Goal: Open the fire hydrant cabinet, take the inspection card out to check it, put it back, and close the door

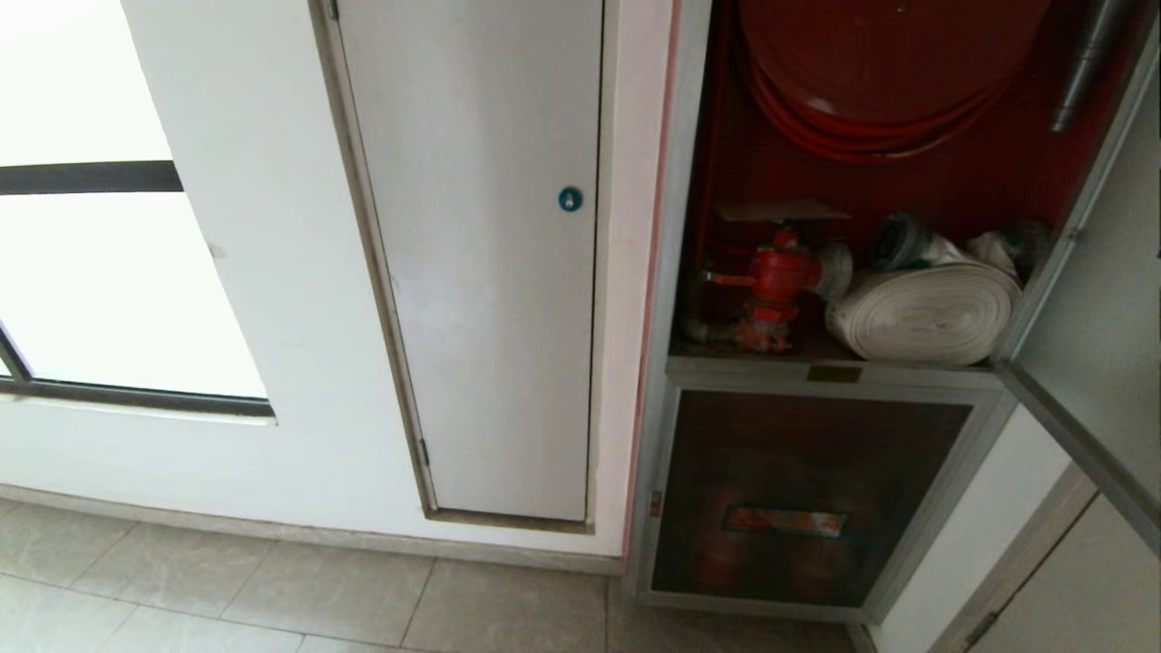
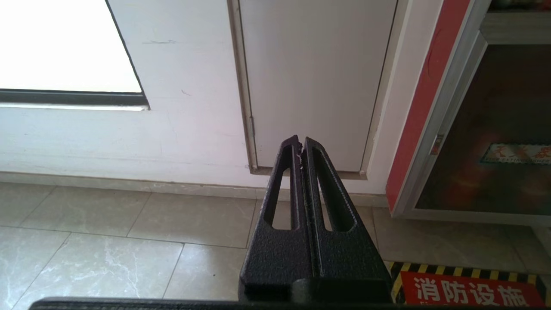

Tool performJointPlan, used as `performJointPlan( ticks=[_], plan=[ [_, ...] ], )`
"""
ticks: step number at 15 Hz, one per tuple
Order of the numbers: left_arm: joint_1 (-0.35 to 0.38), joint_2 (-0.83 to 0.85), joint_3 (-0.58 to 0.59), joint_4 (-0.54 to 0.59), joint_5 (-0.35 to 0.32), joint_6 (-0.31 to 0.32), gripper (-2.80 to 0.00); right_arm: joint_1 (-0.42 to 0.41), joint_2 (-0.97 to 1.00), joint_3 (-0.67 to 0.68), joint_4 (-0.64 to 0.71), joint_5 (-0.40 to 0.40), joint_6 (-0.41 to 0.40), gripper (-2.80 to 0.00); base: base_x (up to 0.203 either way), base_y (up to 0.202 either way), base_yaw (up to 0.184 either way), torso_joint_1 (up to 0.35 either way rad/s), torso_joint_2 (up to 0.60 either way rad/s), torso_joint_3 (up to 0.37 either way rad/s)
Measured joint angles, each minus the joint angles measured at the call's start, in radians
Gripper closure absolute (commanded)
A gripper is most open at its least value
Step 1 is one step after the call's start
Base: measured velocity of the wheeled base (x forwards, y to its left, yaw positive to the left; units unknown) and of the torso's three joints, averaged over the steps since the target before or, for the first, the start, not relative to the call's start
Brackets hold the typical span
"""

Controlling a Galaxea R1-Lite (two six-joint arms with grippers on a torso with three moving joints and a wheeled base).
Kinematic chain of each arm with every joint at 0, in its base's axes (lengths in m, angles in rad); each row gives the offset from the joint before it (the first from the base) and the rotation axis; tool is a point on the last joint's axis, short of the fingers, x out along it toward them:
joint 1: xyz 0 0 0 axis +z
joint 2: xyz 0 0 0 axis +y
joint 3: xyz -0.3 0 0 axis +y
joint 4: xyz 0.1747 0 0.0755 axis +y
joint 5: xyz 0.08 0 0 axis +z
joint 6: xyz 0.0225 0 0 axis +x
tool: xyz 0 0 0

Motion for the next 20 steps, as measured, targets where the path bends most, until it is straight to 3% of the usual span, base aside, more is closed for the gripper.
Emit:
performJointPlan(
  ticks=[5,7,13,16,20],
  plan=[
    [0.000,0.000,0.000,-0.001,0.000,0.000,0.00,0.025,-0.331,0.026,0.302,0.197,0.012,0.00,0.000,0.000,0.000,0.000,0.00,0.000],
    [0.000,0.000,0.000,-0.001,0.000,0.001,0.00,0.036,-0.398,0.019,0.411,0.262,0.073,0.00,0.000,0.000,0.000,0.000,0.00,0.000],
    [0.000,0.000,0.000,0.000,0.000,0.000,0.00,0.112,-0.561,0.050,0.629,0.340,0.062,0.00,0.000,0.000,0.000,0.000,0.00,0.000],
    [0.000,0.000,0.000,0.000,0.000,0.000,0.00,0.125,-0.674,0.142,0.642,0.337,0.057,0.00,0.000,0.000,0.000,0.000,0.00,0.000],
    [0.000,0.000,0.000,0.000,0.000,0.000,0.00,0.127,-0.723,0.292,0.484,0.290,0.042,0.00,0.000,0.000,0.000,0.000,0.00,0.000]
  ],
)
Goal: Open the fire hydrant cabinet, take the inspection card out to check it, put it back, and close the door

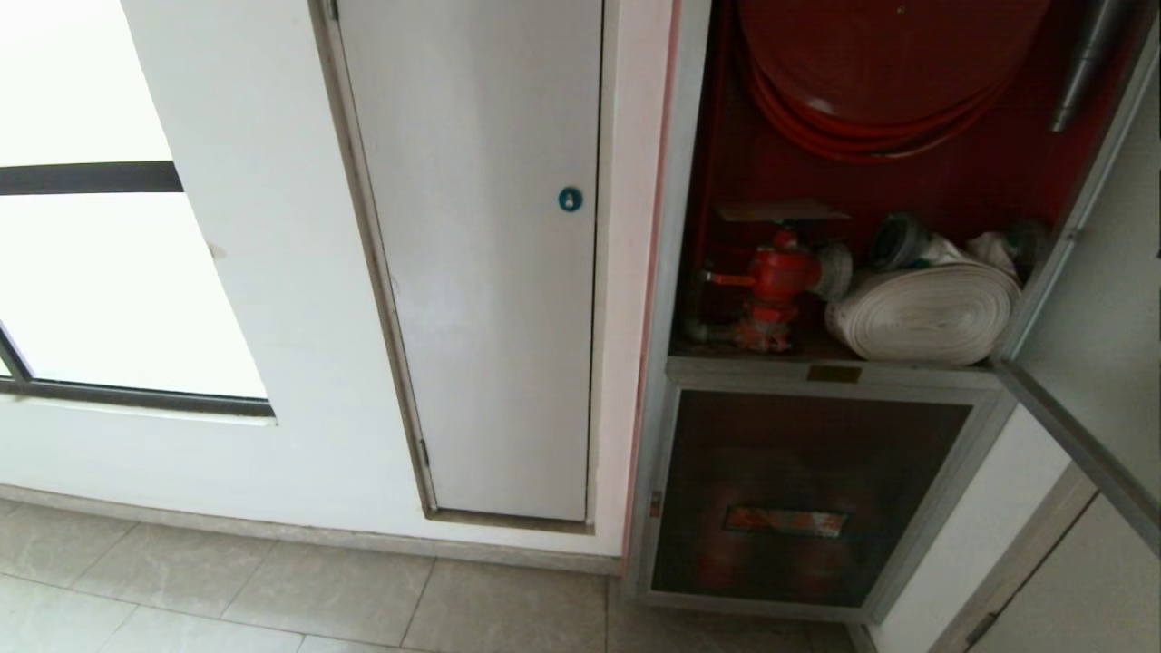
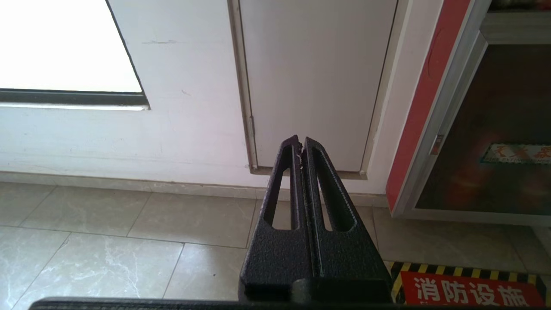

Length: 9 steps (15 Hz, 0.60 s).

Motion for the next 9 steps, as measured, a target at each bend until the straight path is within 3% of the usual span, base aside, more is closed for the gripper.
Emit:
performJointPlan(
  ticks=[2,5,9],
  plan=[
    [0.000,0.000,0.000,0.000,0.000,0.000,0.00,0.000,-0.007,0.057,-0.080,-0.029,-0.032,0.00,0.000,0.000,0.000,0.000,0.00,0.000],
    [0.000,0.000,0.000,0.000,0.000,0.000,0.00,0.000,-0.010,0.074,-0.028,-0.109,-0.059,0.00,0.000,0.000,0.000,0.000,0.00,0.000],
    [0.000,0.000,0.000,0.000,0.000,0.000,0.00,0.000,-0.010,0.079,0.008,-0.111,-0.020,0.00,0.000,0.000,0.000,0.000,0.00,0.000]
  ],
)
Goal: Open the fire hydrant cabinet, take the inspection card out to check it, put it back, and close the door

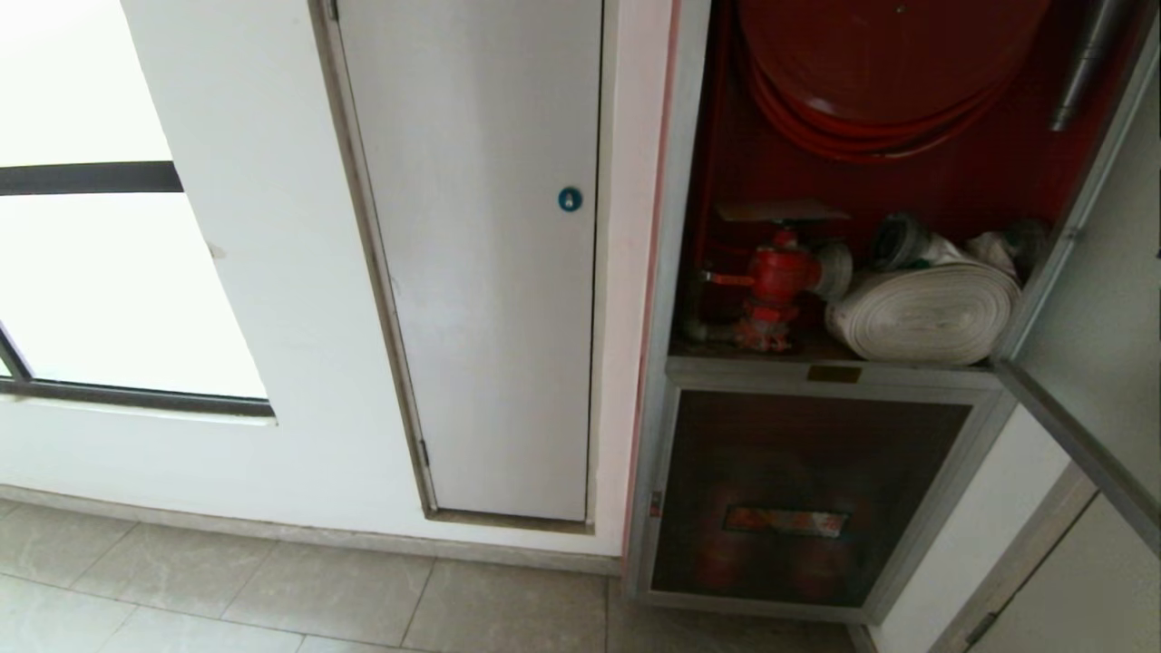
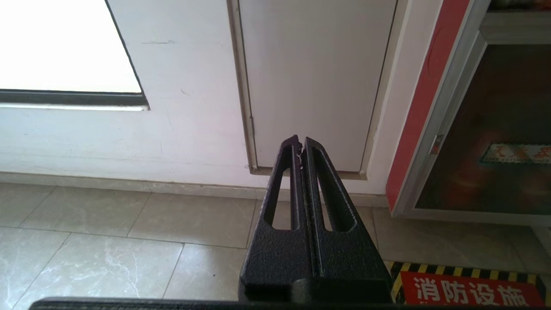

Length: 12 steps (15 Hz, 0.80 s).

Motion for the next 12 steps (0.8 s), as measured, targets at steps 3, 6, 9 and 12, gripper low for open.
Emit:
performJointPlan(
  ticks=[3,6,9,12],
  plan=[
    [0.000,0.000,0.000,0.000,0.000,0.000,0.00,0.000,0.000,0.001,-0.001,-0.002,0.020,0.00,0.000,0.000,0.000,0.000,0.00,0.000],
    [0.000,0.000,0.000,0.000,0.000,0.000,0.00,0.000,0.000,0.001,-0.002,-0.003,0.022,0.00,0.000,0.000,0.000,0.000,0.00,0.000],
    [0.000,0.000,0.000,0.000,0.000,0.000,0.00,0.000,0.000,0.001,-0.002,-0.003,0.022,0.00,0.000,0.000,0.000,0.000,0.00,0.000],
    [0.000,0.000,0.000,0.000,0.000,0.000,0.00,0.000,0.000,0.001,-0.002,-0.003,0.022,0.00,0.000,0.000,0.000,0.000,0.00,0.000]
  ],
)
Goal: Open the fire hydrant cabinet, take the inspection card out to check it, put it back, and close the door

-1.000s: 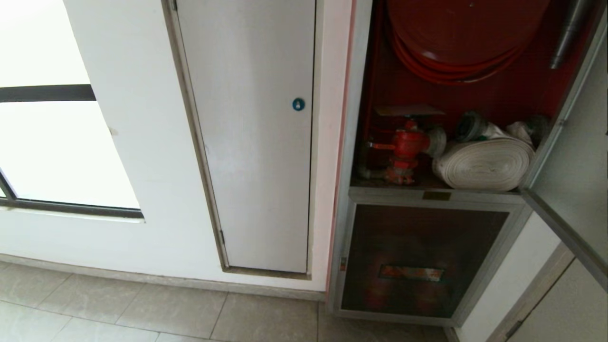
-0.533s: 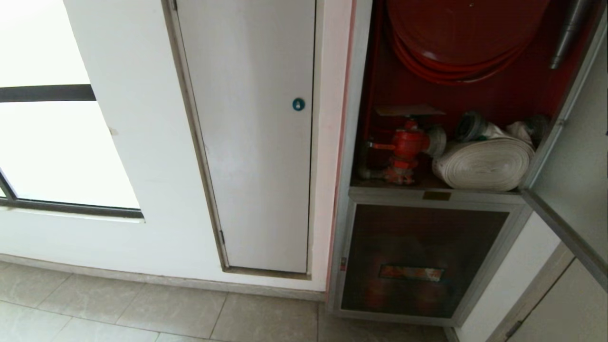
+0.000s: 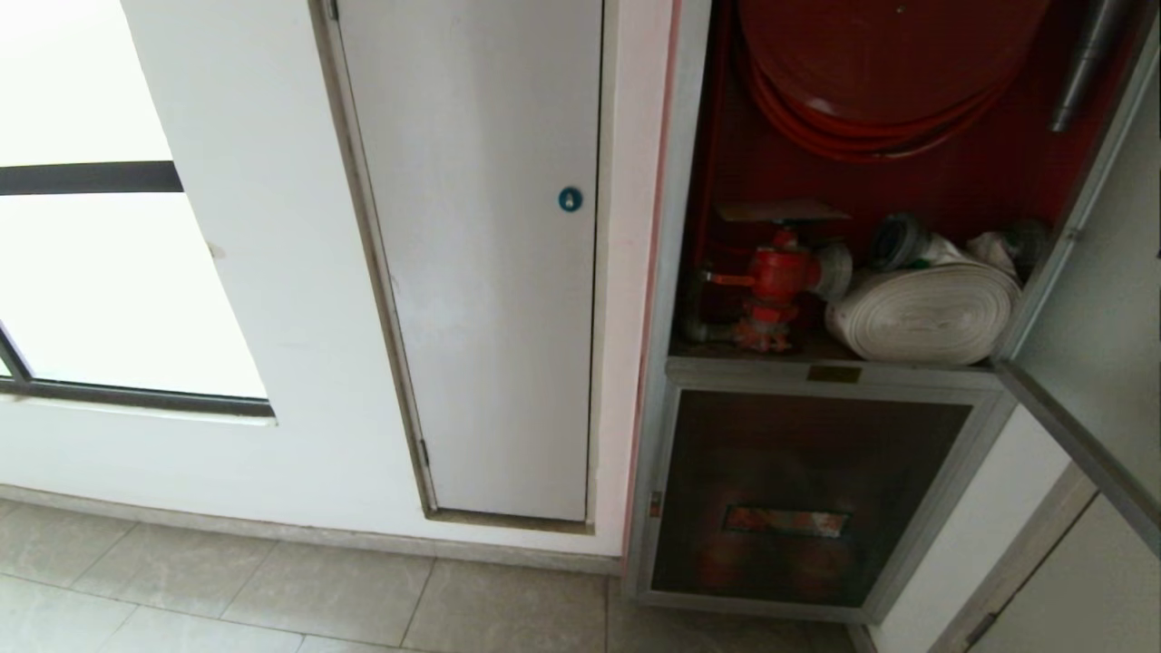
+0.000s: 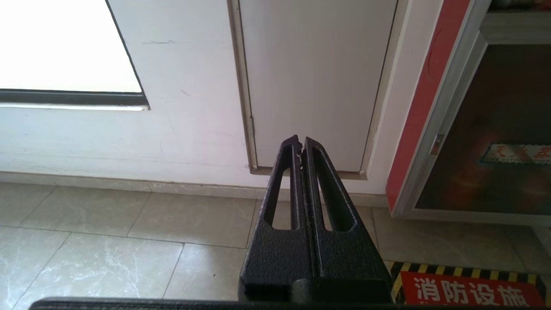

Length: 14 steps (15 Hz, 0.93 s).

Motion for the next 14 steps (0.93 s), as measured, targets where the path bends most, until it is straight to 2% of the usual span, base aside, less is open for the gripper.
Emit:
performJointPlan(
  ticks=[8,14],
  plan=[
    [0.000,0.000,0.000,0.000,0.000,0.002,0.00,0.000,0.000,0.000,0.000,0.000,0.000,0.00,0.008,0.000,0.000,0.001,0.00,0.000],
    [0.000,0.000,0.000,0.000,0.000,0.003,0.00,0.000,0.000,0.000,0.000,0.000,0.000,0.00,0.188,0.000,-0.001,0.005,0.00,0.000]
  ],
)
